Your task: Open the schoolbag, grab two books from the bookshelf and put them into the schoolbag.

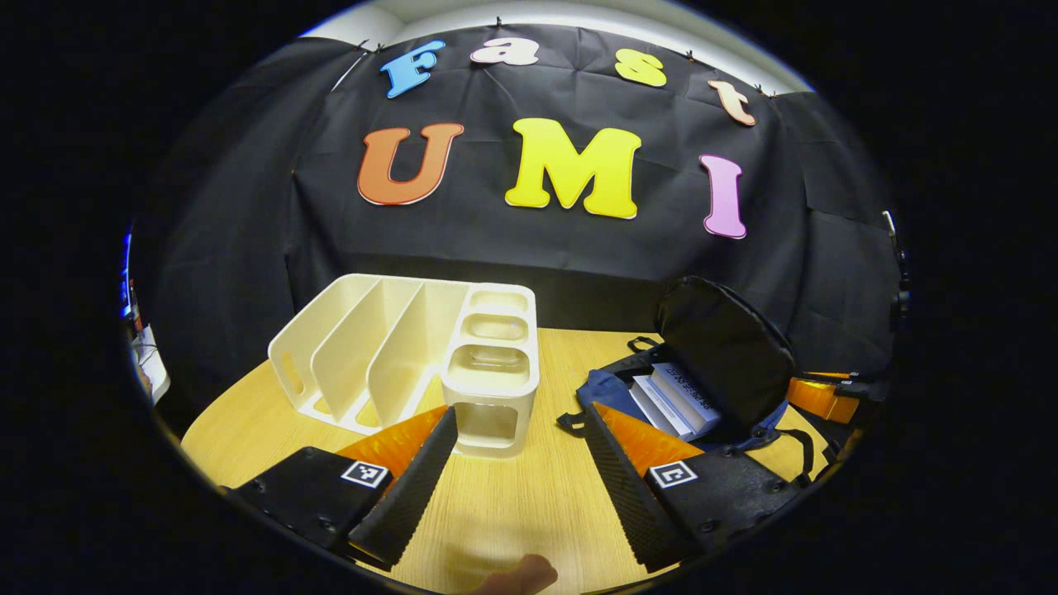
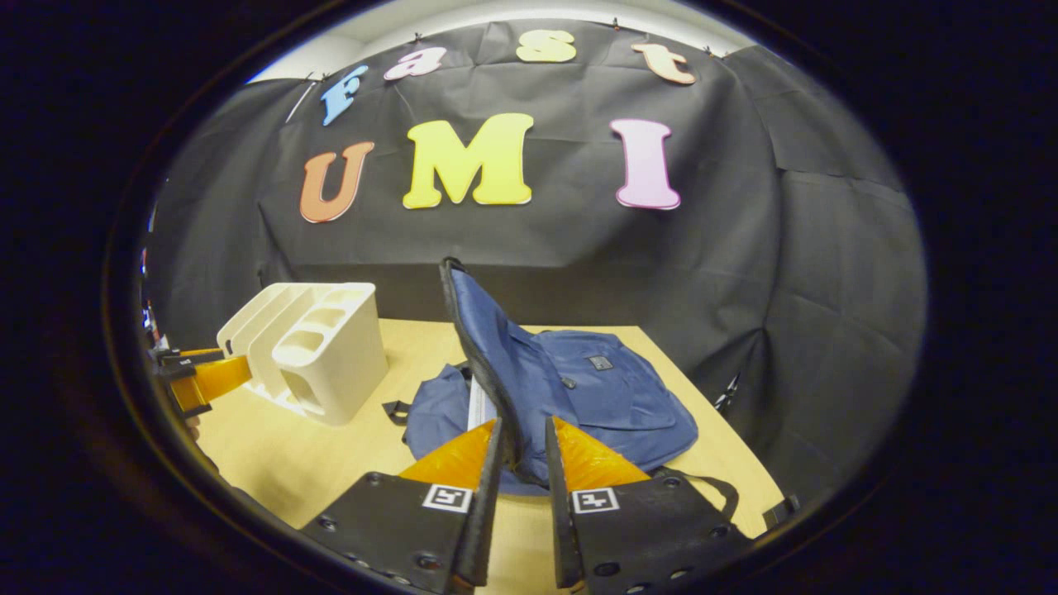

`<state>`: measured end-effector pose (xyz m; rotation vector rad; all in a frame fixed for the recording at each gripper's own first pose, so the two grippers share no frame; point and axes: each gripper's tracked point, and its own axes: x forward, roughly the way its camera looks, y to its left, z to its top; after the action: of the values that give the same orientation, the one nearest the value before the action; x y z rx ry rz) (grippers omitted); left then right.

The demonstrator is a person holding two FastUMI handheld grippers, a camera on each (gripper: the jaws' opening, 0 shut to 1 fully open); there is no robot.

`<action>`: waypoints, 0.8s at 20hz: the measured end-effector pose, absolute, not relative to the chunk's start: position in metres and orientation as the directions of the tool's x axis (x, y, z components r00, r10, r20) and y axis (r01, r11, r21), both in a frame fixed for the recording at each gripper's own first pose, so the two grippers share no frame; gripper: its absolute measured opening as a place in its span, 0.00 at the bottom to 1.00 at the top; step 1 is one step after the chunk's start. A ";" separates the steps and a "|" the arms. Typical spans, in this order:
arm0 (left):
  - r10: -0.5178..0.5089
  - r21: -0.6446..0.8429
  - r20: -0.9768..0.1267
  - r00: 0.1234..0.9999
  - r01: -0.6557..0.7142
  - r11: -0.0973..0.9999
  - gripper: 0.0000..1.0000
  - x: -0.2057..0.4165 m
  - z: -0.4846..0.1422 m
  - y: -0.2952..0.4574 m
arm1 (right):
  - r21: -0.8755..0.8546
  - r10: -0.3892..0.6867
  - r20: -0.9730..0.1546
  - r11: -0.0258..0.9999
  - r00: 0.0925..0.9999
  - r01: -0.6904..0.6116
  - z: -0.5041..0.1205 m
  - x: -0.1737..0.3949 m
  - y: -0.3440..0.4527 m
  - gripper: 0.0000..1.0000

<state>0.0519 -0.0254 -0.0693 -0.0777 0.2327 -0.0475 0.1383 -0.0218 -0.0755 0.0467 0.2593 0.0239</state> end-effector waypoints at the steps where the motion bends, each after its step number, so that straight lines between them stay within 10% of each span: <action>1: -0.050 -0.079 -0.207 0.977 0.034 0.996 0.99 0.043 -0.065 -0.021 | 0.042 0.010 -0.241 0.999 0.971 0.000 -0.074 0.131 -0.025 0.33; 13: -0.060 -0.073 -0.100 0.993 0.053 0.996 0.98 -0.037 -0.040 -0.008 | -0.014 0.086 0.029 0.996 0.996 -0.086 -0.018 0.036 0.001 0.98; 16: -0.040 -0.059 -0.112 0.993 0.034 0.998 0.98 -0.045 -0.041 -0.002 | 0.010 0.142 0.044 0.990 0.989 -0.143 -0.023 0.025 0.020 0.95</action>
<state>-0.0446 -0.0025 -0.0413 -0.0573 0.1139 -0.0371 0.0251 0.0202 -0.0232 0.0135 -0.0435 0.1430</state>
